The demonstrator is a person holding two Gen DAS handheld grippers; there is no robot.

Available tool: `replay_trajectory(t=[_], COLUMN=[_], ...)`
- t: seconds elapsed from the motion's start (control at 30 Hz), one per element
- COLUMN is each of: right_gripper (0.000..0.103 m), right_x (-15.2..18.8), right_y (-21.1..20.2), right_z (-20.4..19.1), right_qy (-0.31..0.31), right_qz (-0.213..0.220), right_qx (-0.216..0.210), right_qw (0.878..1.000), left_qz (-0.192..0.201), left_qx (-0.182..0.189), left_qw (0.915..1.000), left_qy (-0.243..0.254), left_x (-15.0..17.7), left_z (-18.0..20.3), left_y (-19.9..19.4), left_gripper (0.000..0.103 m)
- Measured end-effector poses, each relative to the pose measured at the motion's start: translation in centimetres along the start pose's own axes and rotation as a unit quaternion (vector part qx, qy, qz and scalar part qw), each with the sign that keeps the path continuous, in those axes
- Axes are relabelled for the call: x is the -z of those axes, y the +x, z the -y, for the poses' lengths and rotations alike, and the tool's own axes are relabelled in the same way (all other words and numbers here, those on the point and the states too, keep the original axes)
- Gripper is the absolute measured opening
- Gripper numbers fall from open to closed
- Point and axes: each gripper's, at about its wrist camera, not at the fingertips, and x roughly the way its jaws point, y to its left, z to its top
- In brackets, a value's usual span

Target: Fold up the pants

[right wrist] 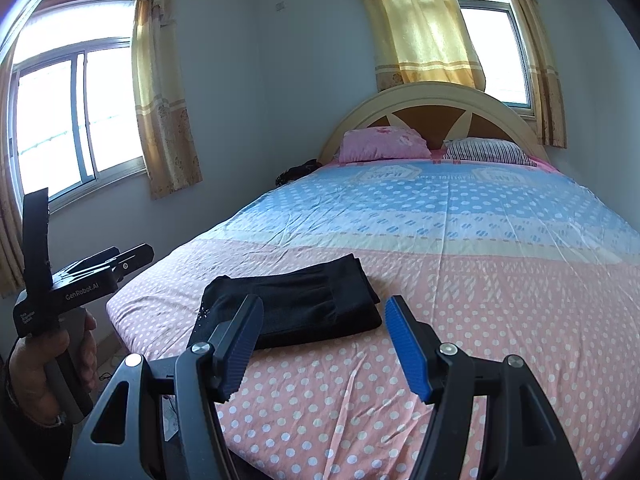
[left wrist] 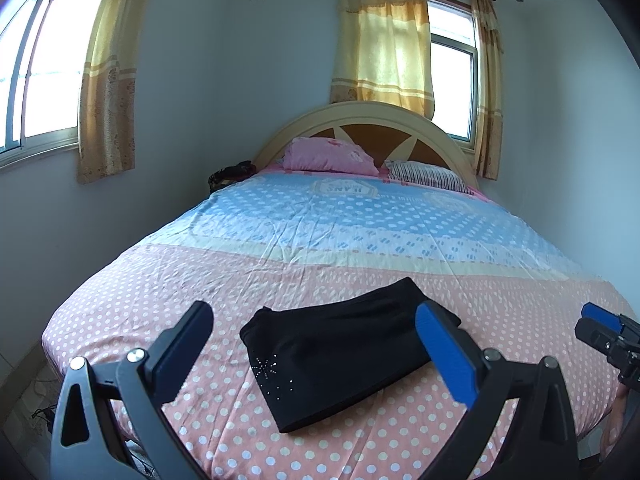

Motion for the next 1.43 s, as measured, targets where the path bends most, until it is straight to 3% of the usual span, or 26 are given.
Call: replay_trajectory(t=[0.6, 1.43], right_gripper=[0.065, 0.065], right_x=[0.24, 0.38], right_y=[0.09, 0.1], right_z=[-0.17, -0.19], right_qy=[-0.005, -0.012], right_qz=[-0.002, -0.005], right_qx=[0.001, 0.009], right_qw=[1.0, 1.0], left_qz=[-0.021, 0.003], left_qx=[0.003, -0.013], left_qw=[0.9998, 0.9998], left_qy=[0.007, 0.017], left_x=[0.34, 0.65], left_z=[0.19, 0.68], left_y=[0.86, 0.52], left_gripper=[0.103, 0.103])
